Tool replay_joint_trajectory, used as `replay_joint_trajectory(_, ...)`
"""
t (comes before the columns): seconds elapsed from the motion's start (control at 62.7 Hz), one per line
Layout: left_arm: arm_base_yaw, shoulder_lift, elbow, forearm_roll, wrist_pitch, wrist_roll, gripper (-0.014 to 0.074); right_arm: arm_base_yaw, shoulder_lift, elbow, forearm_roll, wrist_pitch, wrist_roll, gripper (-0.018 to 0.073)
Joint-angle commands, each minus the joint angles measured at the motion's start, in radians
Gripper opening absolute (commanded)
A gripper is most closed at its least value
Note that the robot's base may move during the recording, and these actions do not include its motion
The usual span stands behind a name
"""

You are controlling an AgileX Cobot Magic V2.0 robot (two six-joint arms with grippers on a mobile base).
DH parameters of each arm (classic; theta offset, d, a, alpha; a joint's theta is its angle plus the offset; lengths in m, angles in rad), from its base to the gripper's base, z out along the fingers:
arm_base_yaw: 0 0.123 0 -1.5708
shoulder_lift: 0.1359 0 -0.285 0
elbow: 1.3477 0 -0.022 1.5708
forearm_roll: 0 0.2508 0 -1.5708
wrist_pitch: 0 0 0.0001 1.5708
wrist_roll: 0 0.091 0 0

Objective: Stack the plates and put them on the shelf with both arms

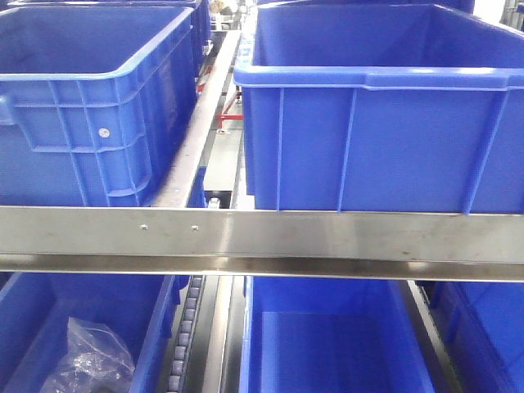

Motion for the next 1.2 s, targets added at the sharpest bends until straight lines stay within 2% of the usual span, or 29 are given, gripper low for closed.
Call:
replay_joint_trajectory(0.0, -0.005, -0.068, 0.044, -0.002, -0.119, -0.001, 0.0090, 0.002, -0.022, -0.016, -0.011, -0.092, -0.004, 0.0057)
replay_joint_trajectory(0.064, -0.005, -0.118, 0.042, 0.006, -0.035, -0.001, 0.0090, 0.002, -0.022, -0.016, -0.011, -0.092, -0.004, 0.0057)
replay_joint_trajectory(0.175, -0.005, -0.188, 0.046, 0.027, -0.006, -0.001, 0.0090, 0.002, -0.022, -0.016, -0.011, -0.092, -0.004, 0.0057)
replay_joint_trajectory(1.179, -0.005, -0.183, 0.046, 0.019, -0.008, -0.001, 0.0090, 0.002, -0.022, -0.016, -0.011, -0.092, -0.004, 0.0057)
